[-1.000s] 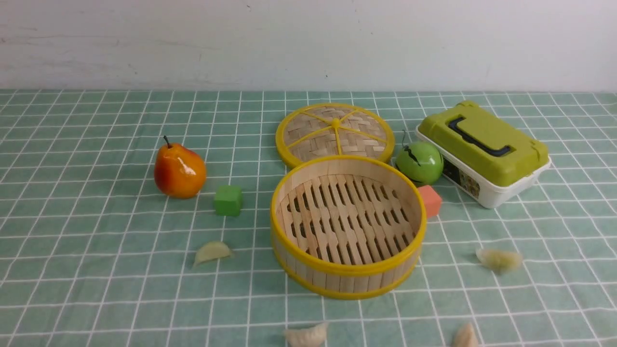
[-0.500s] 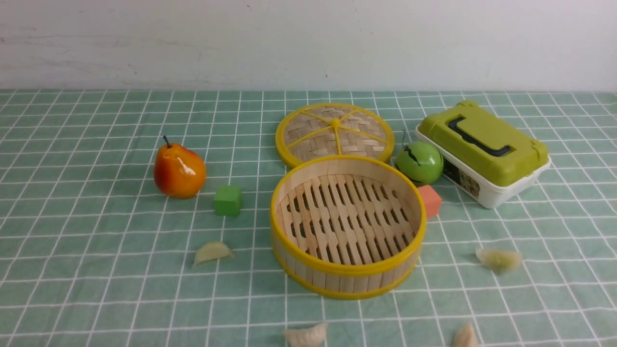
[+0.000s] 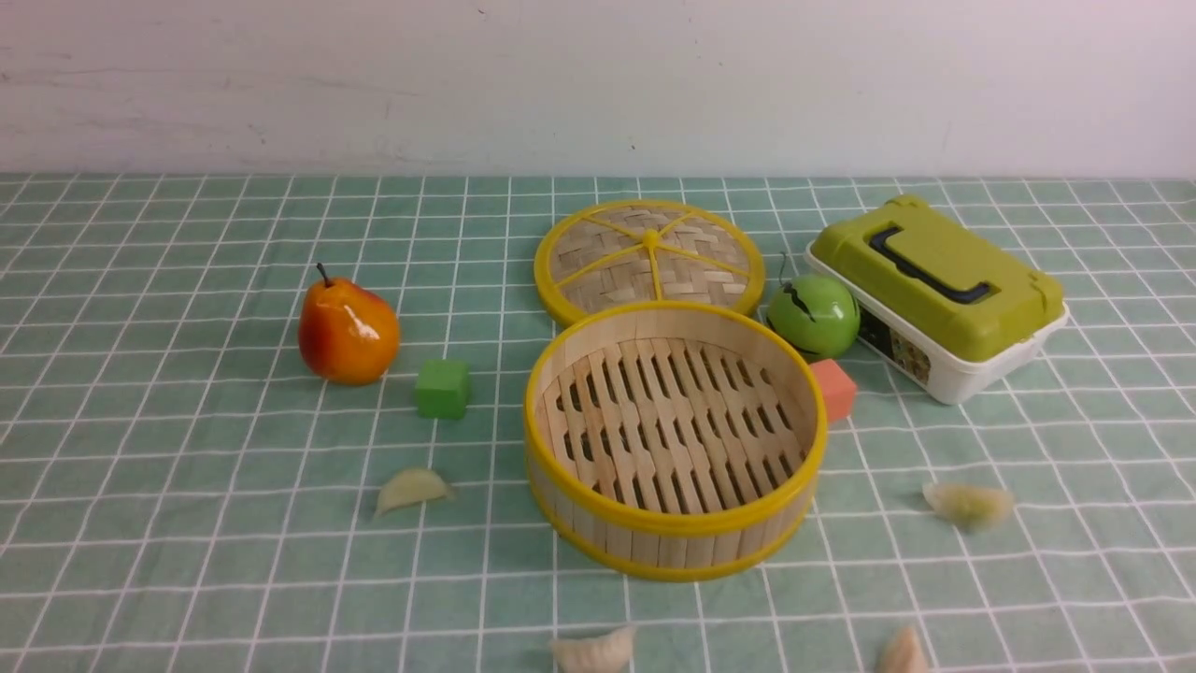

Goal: Put the dumplings into the steamer on the table with the blue tablecloth.
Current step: 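Reach for and grasp a dumpling on the table with the left gripper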

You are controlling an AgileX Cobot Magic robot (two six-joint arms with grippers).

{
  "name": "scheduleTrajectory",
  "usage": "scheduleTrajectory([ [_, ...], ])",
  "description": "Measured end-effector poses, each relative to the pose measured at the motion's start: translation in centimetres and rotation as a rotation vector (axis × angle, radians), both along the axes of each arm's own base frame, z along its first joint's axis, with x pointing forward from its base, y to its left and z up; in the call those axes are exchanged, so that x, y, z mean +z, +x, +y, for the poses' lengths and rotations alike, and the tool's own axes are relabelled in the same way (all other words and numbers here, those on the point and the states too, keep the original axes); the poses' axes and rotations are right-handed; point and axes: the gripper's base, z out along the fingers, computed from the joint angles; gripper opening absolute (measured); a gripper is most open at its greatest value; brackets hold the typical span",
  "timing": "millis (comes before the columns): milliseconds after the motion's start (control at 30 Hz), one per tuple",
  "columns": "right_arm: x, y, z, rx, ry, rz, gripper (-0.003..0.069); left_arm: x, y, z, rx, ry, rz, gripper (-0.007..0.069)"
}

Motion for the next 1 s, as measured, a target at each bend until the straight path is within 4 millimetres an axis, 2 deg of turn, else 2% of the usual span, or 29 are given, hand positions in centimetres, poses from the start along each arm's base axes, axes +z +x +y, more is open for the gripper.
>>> scheduleTrajectory([
  [667,0.0,0.0,0.1,0.002,0.027,-0.001,0.0130,0.1,0.0,0.0,0.001,-0.021,-0.017,0.0237],
  [800,0.1,0.0,0.8,-0.009,0.323,0.001,0.0136,0.8,0.2,-0.9,0.041,-0.548,-0.070,0.0237],
  [833,0.1,0.0,0.9,-0.013,0.400,0.003,0.0137,0.8,0.2,-1.0,0.047,-0.624,-0.071,0.0237],
  [867,0.2,0.0,1.4,-0.026,0.626,0.019,0.0139,1.1,0.2,-1.4,0.075,-0.936,-0.067,0.0237],
  [900,0.2,0.0,1.7,-0.035,0.765,0.032,0.0140,1.4,0.2,-1.6,0.089,-1.122,-0.061,0.0237],
  [933,0.3,-0.1,2.0,-0.043,0.915,0.046,0.0141,1.5,0.2,-1.8,0.097,-1.241,-0.058,0.0237],
  [967,0.3,-0.1,2.1,-0.044,0.938,0.048,0.0142,1.6,0.2,-1.8,0.097,-1.254,-0.057,0.0237],
  [1000,0.4,-0.1,2.2,-0.051,1.038,0.058,0.0144,1.7,0.2,-1.8,0.103,-1.336,-0.060,0.0237],
])
